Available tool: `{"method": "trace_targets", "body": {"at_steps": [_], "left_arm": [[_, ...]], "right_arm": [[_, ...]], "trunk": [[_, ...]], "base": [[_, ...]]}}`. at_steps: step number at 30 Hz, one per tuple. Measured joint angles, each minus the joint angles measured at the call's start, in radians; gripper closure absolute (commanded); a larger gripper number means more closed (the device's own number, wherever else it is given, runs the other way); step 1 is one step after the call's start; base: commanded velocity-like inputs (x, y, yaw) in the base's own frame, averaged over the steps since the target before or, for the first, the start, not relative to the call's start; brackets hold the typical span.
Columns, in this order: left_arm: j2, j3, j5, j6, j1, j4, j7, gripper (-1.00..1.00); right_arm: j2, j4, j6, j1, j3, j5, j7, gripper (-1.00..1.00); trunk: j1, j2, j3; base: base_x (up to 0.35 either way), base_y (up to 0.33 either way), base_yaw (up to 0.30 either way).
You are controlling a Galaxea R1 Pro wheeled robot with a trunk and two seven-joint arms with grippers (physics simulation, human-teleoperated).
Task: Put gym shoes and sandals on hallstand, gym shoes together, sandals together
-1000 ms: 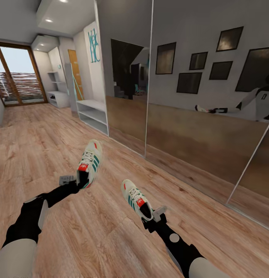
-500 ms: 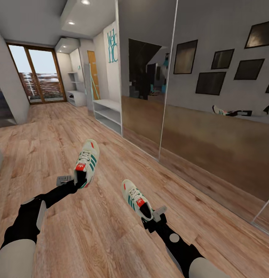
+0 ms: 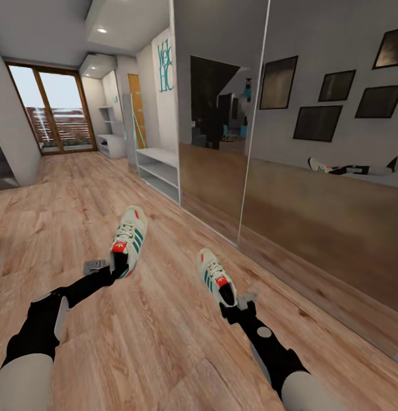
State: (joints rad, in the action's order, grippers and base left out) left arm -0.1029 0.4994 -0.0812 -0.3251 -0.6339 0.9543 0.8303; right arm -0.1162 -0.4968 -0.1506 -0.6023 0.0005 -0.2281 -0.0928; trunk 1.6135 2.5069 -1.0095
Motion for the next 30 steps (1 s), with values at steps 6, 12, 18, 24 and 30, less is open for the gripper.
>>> {"method": "trace_targets", "body": {"at_steps": [6, 12, 18, 24, 30], "left_arm": [[0.001, 0.0, 0.0, 0.0, 0.0, 0.0, 0.001, 1.0], [0.002, 0.0, 0.001, -0.001, 0.0, 0.0, 0.001, 1.0], [0.005, 0.0, 0.001, -0.001, 0.0, 0.0, 0.001, 1.0], [0.005, 0.0, 0.001, -0.002, 0.0, -0.001, 0.001, 1.0], [0.005, 0.0, 0.001, -0.002, 0.0, -0.001, 0.001, 1.0]], "right_arm": [[0.0, -0.082, 0.072, 0.0, -0.052, 0.003, 0.001, 1.0], [0.001, -0.142, 0.081, 0.0, -0.057, 0.002, 0.001, 1.0], [0.001, -0.147, 0.082, 0.0, -0.058, 0.003, 0.001, 1.0], [0.001, -0.147, 0.082, 0.0, -0.059, 0.004, 0.001, 1.0], [0.001, -0.147, 0.082, 0.0, -0.06, 0.004, 0.001, 1.0]], "trunk": [[0.0, 0.0, 0.0], [0.0, 0.0, 0.0], [0.0, 0.0, -0.002], [0.0, 0.0, -0.003], [0.0, 0.0, -0.003]], "base": [[0.346, 0.0, 0.0], [0.346, 0.0, 0.078], [0.346, 0.0, 0.263], [0.346, 0.0, 0.295], [0.346, 0.0, 0.298]]}}
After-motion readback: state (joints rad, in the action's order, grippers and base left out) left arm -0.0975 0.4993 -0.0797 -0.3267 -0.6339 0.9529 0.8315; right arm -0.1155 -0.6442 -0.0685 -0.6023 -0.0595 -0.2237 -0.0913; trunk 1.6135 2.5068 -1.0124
